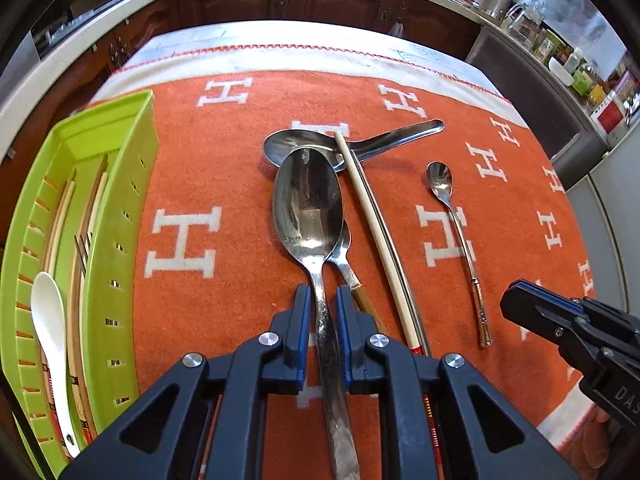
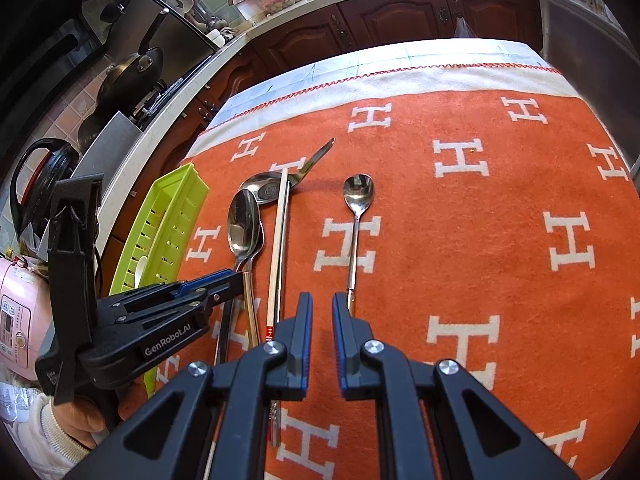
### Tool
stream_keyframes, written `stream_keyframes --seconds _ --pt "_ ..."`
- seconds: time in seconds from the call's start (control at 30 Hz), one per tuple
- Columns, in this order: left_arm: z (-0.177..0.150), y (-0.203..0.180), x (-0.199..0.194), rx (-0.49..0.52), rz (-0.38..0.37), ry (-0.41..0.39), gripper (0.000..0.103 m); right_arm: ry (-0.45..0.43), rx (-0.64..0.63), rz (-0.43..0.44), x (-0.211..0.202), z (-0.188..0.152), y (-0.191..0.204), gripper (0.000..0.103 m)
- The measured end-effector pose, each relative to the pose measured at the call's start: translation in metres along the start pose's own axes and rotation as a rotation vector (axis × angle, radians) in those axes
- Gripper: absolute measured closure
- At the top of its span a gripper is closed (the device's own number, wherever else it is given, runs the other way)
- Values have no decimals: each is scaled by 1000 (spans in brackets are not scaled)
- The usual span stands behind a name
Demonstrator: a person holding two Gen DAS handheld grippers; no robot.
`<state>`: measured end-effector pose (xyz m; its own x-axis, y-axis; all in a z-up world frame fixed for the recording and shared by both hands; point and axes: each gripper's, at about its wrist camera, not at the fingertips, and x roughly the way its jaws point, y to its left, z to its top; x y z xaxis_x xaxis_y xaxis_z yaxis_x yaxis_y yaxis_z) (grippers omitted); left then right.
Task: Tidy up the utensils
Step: 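Grasp a large metal spoon with the left tool while the right tool grasps a wooden-handled spoon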
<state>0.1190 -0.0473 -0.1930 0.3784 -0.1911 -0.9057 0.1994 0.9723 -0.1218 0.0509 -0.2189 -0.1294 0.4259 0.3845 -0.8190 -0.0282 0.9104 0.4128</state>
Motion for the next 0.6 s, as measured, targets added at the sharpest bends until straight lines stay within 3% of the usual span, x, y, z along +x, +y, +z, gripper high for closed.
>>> stream_keyframes --seconds 0.23,0.4,0.6 --pt "0 -4 1 -6 22 -46 97 19 -17 5 6 -2 6 93" --pt "0 14 0 -81 -56 -44 100 21 -33 11 7 -3 11 93" --pt "-7 24 -11 -99 -83 -36 100 11 -74 32 7 0 25 93"
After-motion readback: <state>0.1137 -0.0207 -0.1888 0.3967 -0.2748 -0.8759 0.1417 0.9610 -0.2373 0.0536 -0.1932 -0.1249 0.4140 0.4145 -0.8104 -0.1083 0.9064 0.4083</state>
